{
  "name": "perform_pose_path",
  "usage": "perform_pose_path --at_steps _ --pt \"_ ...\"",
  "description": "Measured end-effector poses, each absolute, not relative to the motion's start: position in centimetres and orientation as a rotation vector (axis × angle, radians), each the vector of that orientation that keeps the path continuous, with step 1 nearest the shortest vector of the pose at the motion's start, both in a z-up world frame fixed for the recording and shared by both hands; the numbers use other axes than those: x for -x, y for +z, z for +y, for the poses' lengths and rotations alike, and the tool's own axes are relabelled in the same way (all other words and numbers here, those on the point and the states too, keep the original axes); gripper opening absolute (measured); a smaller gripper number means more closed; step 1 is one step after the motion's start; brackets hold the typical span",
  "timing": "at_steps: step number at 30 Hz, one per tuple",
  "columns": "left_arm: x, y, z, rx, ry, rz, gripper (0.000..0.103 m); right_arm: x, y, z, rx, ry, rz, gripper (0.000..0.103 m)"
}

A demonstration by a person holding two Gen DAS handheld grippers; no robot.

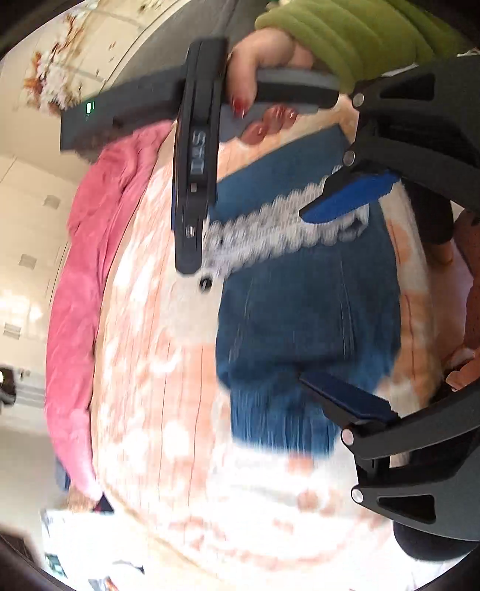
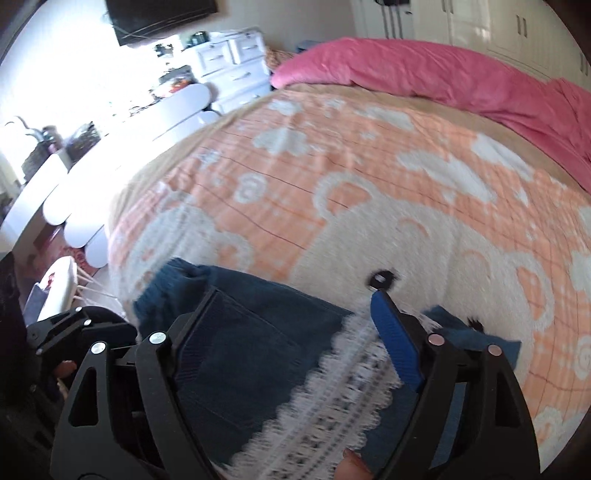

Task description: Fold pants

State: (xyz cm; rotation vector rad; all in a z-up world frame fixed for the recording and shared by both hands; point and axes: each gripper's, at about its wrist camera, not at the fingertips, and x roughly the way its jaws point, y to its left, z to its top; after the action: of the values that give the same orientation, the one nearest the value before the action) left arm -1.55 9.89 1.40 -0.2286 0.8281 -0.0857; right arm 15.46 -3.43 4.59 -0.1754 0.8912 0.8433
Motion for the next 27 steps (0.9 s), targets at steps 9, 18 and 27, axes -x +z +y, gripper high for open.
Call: perform_pose_path --at_steps 9,18,27 --pt "1.9 0.2 13.4 0.335 0.003 0.849 0.094 -14.3 4.9 1.5 0.252 0.923 0.921 0.084" --pt "0.0 -3.1 15.3 0.493 0.001 0.882 0.095 -13.9 3.0 5.0 0.365 0.980 0.973 0.087" --pt "-0.2 -5.3 17.2 0.637 -0.039 0.888 0.046 -13.9 0.4 9.3 0.474 1.091 1.052 0.088"
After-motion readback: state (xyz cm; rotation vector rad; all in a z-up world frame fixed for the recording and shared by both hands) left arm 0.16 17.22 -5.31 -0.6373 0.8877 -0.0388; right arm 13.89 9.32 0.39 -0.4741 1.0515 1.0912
